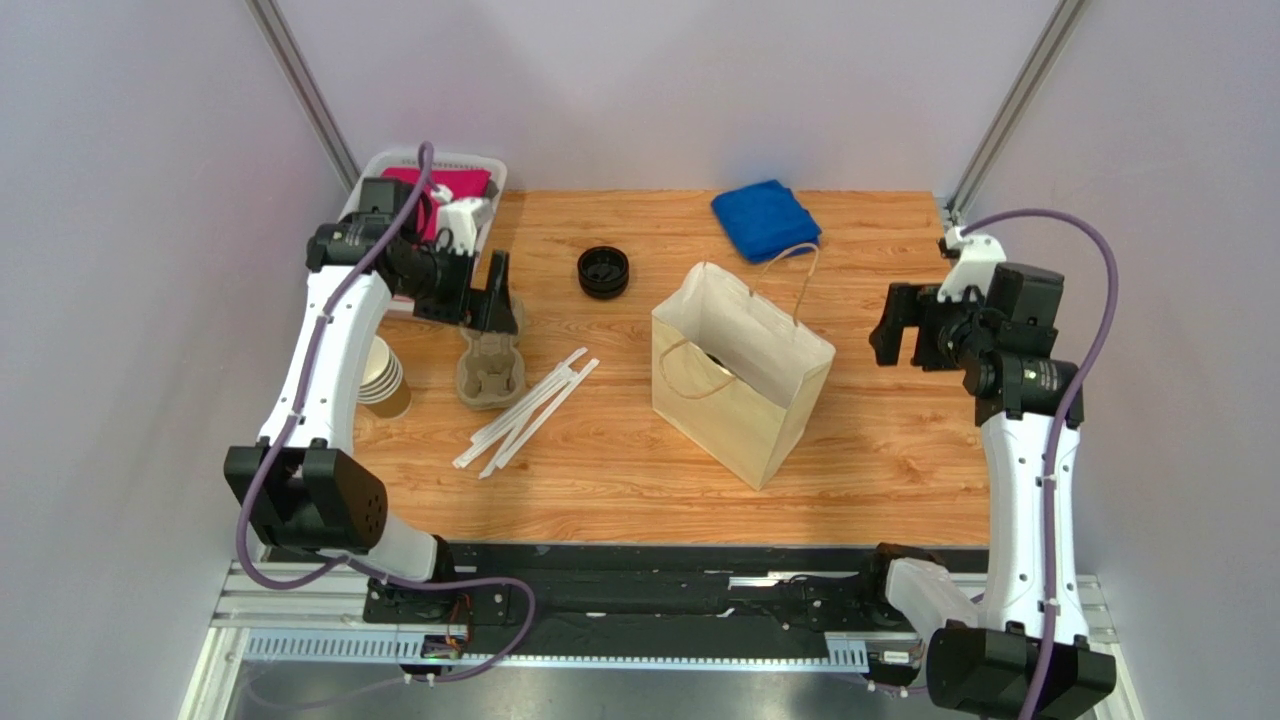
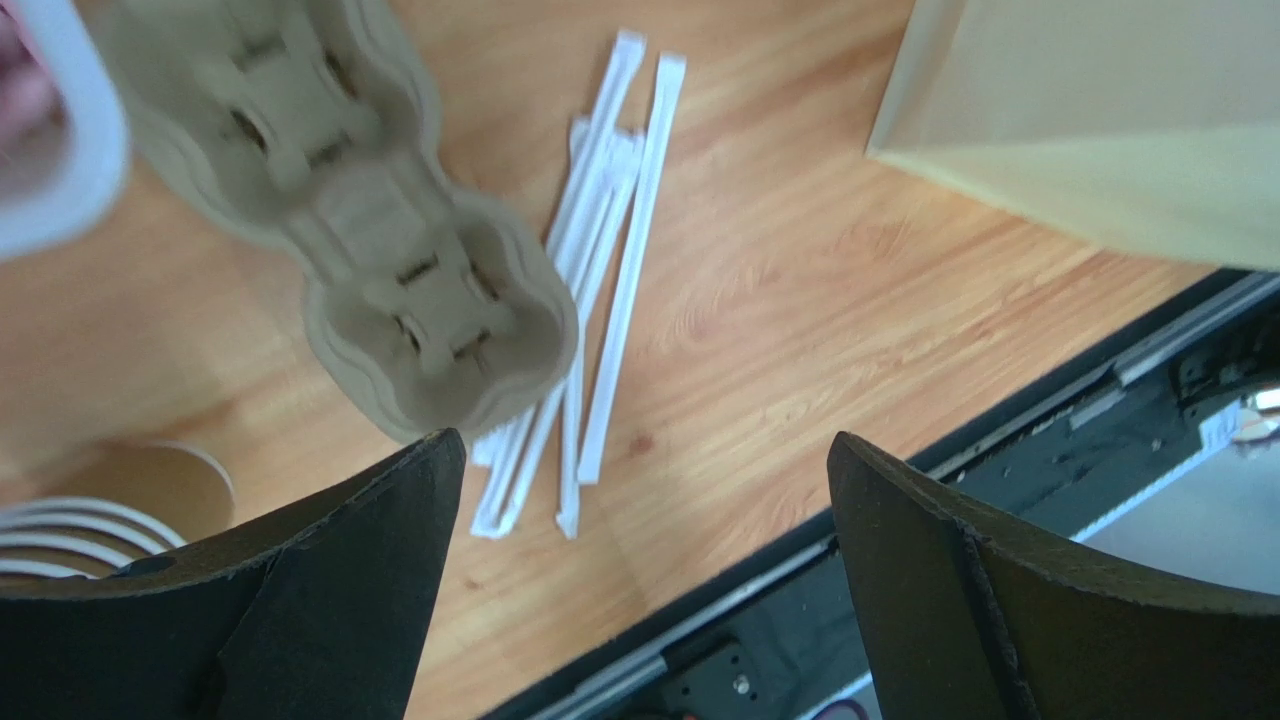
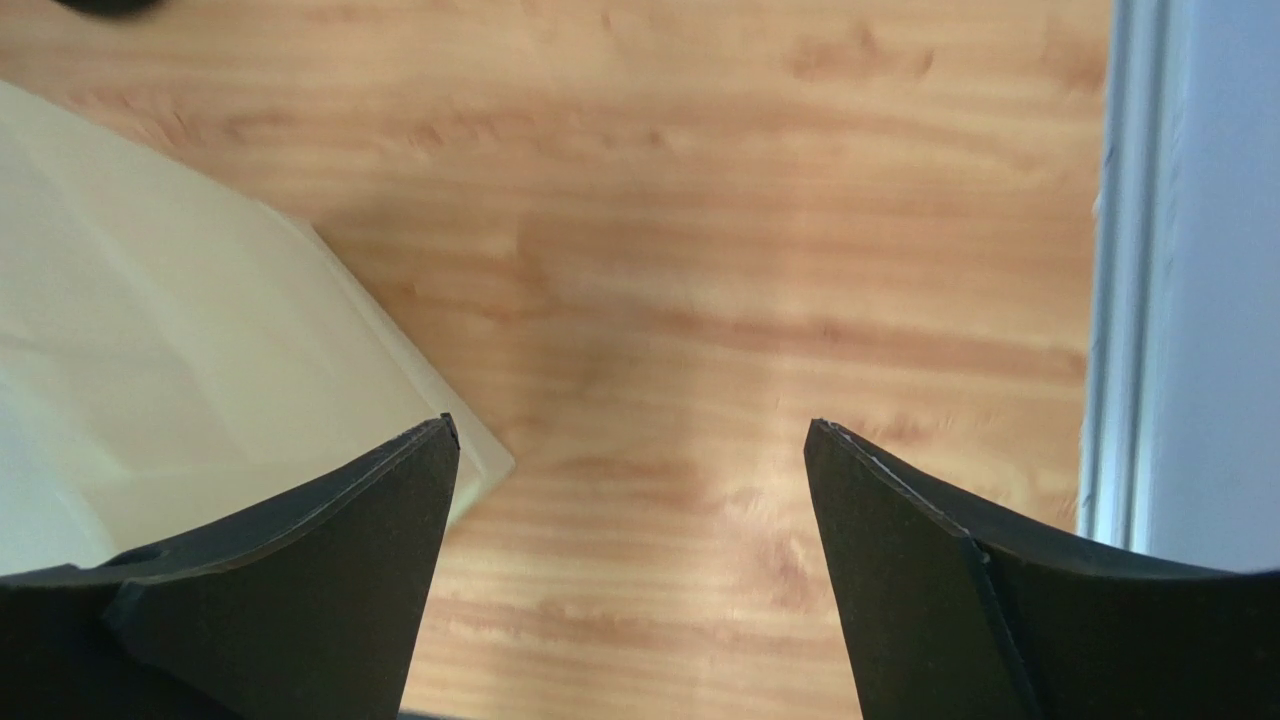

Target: Pack the takeout coffee

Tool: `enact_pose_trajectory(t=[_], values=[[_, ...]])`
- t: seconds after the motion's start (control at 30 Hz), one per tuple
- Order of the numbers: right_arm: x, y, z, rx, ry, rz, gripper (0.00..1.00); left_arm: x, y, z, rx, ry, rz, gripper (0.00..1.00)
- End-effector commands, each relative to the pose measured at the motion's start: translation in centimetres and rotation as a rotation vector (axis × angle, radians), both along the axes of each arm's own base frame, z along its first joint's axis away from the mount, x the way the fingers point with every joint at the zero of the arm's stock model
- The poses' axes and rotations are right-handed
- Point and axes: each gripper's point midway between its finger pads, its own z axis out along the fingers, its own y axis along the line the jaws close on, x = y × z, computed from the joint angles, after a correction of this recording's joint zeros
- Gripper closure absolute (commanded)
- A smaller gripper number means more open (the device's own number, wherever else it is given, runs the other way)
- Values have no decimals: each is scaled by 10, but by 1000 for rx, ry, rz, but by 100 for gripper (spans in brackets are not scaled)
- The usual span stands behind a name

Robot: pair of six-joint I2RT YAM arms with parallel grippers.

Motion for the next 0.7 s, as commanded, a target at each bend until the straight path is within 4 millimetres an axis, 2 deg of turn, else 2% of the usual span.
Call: enact_pose_trajectory(t=[0.0, 0.1, 0.3, 0.43, 0.67], values=[[-20, -3, -43, 17, 100, 1, 9, -25, 12, -22, 82, -27, -22, 1], [-27, 0, -59, 36, 123, 3, 9, -39, 12, -33, 82, -32, -31, 1], [-26, 8, -63, 83, 112, 8, 6, -54, 21, -54, 123, -14, -7, 1], [-25, 10, -59, 89, 102, 17, 4, -57, 19, -54, 108, -27, 1, 1], [-21, 10, -55, 93, 101, 25, 2, -51, 19, -53, 103, -37, 29, 1]])
